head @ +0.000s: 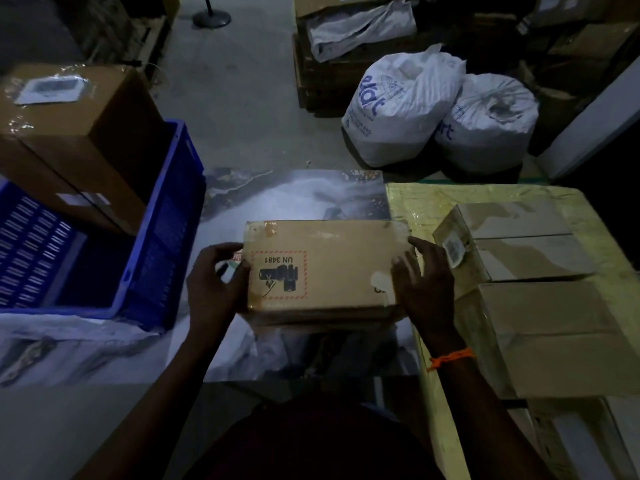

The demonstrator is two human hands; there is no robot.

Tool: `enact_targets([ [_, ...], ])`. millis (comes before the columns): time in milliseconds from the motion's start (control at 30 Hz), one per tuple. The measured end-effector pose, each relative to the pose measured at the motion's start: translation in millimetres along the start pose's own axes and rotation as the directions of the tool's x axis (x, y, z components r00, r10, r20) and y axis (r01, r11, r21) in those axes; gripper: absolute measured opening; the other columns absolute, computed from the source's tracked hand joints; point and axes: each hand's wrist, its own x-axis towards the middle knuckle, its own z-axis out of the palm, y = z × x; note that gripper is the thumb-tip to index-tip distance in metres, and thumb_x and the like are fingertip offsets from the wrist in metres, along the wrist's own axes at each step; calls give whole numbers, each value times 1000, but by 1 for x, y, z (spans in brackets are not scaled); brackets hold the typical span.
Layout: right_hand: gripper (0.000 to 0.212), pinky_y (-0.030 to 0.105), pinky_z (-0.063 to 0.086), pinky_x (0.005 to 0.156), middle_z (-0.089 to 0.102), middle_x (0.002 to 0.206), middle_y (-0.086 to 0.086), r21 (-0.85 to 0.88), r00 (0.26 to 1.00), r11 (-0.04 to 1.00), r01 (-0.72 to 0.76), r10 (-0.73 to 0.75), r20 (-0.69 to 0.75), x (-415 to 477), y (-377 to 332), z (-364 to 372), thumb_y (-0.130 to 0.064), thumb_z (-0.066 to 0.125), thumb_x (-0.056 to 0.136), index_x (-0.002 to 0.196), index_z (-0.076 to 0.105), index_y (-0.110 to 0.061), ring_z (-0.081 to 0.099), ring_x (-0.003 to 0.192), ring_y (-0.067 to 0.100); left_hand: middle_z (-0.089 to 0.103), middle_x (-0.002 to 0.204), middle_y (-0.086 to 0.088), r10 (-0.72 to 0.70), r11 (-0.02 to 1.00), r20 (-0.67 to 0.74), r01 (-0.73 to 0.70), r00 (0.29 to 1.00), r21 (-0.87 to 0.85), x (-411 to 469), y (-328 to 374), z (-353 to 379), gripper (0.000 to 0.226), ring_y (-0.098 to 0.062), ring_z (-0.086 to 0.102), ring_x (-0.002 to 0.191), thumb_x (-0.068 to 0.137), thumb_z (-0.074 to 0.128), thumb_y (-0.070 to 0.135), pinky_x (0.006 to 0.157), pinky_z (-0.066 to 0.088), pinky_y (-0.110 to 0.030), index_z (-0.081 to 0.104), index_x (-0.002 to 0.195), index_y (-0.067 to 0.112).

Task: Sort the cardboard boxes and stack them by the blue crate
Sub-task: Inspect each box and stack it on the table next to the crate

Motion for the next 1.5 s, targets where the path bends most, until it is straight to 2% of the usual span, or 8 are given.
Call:
enact_targets([
  [67,42,0,27,105,58,138,19,-89,978,977,195,-186,99,1,-16,17,-19,66,96,134,62,-1,49,121,9,60,128,2,208,959,164,-234,964,160,8,12,9,31,-9,56,116,98,61,25,96,42,-15,61,128,17],
  [200,63,49,30,122,41,161,19,-263,817,861,436,-257,516,5,-38,59,-43,37,101,151,47,-7,35,150,34,47,155,-11,231,777,557,-496,798,388,20,32,48,65,-31,41,145,97,38,49,117,33,-52,50,148,11],
  [333,73,55,20,123,26,169,9,-392,789,797,460,-165,591,2,-49,69,-50,14,99,161,32,-16,22,157,32,41,159,-13,229,617,587,-582,777,530,12,23,66,63,-33,39,147,103,29,45,116,31,-59,49,149,7],
  [500,78,50,11,126,17,172,5,-407,762,788,462,-117,638,2,-47,69,-53,6,96,164,24,-20,13,159,27,36,162,-10,231,576,589,-597,774,558,11,18,67,61,-29,33,151,105,26,44,119,26,-54,44,153,10],
  [733,78,45,10,125,19,172,6,-354,746,808,471,-150,649,-1,-46,55,-58,9,98,163,26,-19,14,159,26,29,165,-8,188,595,621,-592,761,544,7,19,61,64,-27,25,153,105,23,50,121,25,-57,39,156,13],
  [900,69,50,23,121,32,167,8,-417,799,762,496,-213,562,-26,-14,28,-58,27,103,159,39,-19,30,154,31,21,168,-8,203,574,624,-608,754,548,-17,4,36,67,-26,19,155,107,16,56,123,20,-58,31,159,17],
  [1367,70,58,22,123,22,171,0,-421,823,751,508,-280,494,-36,12,17,-66,24,104,162,32,-29,19,158,25,17,169,-6,289,531,615,-657,733,534,-22,-4,31,71,-27,15,157,105,20,63,122,22,-58,28,161,20],
  [1500,92,54,22,121,22,170,11,-390,961,902,183,-80,266,-45,29,-13,-73,58,89,162,30,-25,21,156,31,12,170,-11,318,723,487,-540,814,431,-23,-21,14,88,-31,7,158,94,44,71,122,19,-59,28,160,15],
])
